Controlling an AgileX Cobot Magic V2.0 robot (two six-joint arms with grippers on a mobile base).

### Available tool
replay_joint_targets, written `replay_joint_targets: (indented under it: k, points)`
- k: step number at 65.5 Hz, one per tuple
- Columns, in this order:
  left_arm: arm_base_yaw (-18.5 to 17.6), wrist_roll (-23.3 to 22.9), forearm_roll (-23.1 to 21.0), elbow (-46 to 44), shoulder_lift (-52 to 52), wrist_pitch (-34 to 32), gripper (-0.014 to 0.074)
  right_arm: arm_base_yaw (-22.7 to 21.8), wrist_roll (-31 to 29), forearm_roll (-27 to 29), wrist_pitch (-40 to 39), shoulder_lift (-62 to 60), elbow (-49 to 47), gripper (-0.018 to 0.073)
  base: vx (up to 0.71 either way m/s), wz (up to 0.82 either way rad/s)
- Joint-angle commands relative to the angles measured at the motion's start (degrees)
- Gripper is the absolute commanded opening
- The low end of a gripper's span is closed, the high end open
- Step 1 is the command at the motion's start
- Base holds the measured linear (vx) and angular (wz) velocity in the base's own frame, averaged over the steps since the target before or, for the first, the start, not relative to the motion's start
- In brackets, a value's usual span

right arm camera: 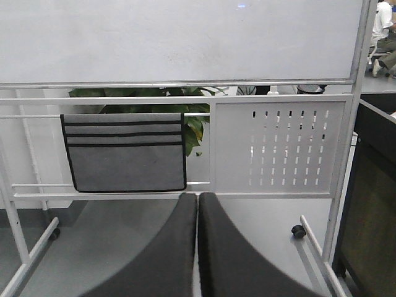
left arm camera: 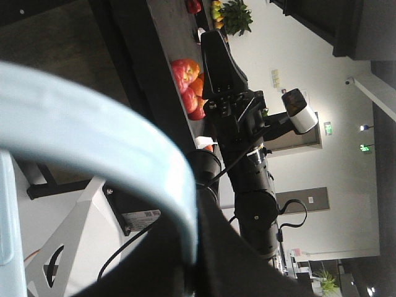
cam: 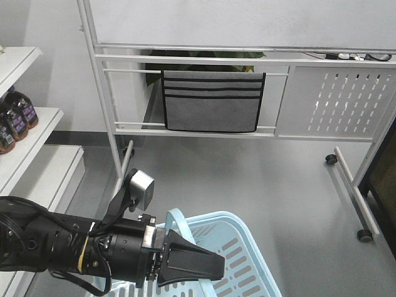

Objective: Place coke in basket with both arms
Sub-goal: 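Drive the base away from the shelf while holding the basket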

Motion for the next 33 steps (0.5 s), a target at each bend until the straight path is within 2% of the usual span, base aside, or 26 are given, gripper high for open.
replay_joint_targets:
  k: [1,33]
  points:
    - [-0.3,-0.3,-3.6,-1.2,-2.0,-13.0,-0.0006,-0.4,-0.1,-0.6,-4.4,-1.1,0.9,-0.0004,0.25,-0.02]
    - [-0.3,-0.3,-3.6,-1.2,-2.0,-13.0,-0.0006,-0.4,-0.1,-0.6,-4.4,-1.1,0.9,-0.0004,0.22,0.04]
